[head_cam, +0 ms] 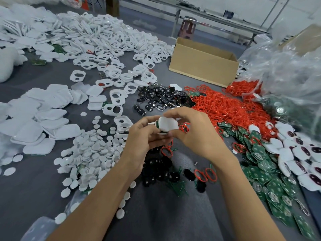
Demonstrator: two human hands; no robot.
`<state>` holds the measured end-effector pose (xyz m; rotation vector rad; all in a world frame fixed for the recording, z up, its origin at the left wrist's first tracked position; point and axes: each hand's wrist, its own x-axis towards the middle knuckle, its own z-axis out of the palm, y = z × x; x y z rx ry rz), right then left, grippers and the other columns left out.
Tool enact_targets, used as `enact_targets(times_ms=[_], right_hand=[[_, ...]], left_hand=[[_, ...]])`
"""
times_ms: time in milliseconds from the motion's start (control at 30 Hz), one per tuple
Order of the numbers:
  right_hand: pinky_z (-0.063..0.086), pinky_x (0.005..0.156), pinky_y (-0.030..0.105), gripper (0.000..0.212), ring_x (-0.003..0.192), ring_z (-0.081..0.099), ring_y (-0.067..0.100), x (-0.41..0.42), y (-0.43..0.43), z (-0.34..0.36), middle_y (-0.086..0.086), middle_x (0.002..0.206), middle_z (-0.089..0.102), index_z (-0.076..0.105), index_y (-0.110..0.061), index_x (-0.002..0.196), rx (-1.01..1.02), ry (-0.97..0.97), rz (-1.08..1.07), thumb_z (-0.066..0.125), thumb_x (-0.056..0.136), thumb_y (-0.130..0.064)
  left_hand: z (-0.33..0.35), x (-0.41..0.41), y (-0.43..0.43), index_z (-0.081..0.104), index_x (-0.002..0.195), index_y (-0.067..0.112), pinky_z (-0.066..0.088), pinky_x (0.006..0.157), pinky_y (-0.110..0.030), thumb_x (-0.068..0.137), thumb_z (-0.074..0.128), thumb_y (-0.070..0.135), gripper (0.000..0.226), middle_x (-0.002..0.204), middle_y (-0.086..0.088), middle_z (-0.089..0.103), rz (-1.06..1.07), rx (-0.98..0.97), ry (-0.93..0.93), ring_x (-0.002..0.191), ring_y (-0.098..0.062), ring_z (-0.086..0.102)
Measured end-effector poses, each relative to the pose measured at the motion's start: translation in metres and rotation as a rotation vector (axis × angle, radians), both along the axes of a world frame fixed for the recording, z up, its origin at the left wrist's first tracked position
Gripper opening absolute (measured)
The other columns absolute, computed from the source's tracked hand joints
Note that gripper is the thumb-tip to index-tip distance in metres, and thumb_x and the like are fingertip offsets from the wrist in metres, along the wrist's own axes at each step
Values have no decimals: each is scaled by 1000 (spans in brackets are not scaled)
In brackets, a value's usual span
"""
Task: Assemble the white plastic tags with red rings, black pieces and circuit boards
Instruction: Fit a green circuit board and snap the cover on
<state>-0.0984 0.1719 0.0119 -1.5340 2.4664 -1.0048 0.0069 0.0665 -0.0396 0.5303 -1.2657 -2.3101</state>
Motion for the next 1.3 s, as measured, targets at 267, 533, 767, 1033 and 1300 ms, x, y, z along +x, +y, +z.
enact_targets(times_ms=[267,533,767,1033,1300], right_hand=[[50,81,22,41,89,61,9,2,-1,-2,-4,101,69,70,-15,107,-1,81,27,75,70,3],[44,81,13,44,90,68,14,5,0,-1,-1,98,75,75,-18,106,18,151,-14,80,66,0],[44,88,14,40,95,69,14,8,0,1,0,100,75,77,-16,101,-20,138,-9,84,63,-4],[47,91,14,41,98,65,-1,4,0,-5,-2,109,73,73,-18,110,-77,-84,37,82,71,-8],[54,62,21,18,70,67,13,-9,7,-9,14,85,74,72,-8,101,-196,-607,-5,69,85,-2]], left_hand=[[0,0,2,67,106,8,60,68,-30,90,57,-6,24,83,-12,74,12,-111,10,73,-23,72],[1,1,5,66,109,8,62,74,-36,94,59,1,18,90,-14,76,44,-178,-26,74,-26,73],[1,3,5,66,106,7,62,64,-32,91,58,-6,22,77,-8,75,76,-153,-2,62,-21,71],[3,2,3,67,106,5,62,65,-32,90,57,-8,22,81,-11,75,108,-121,61,66,-19,72],[-2,-2,5,68,106,16,60,80,-41,92,59,-4,26,101,-9,74,104,-377,24,94,-26,72]])
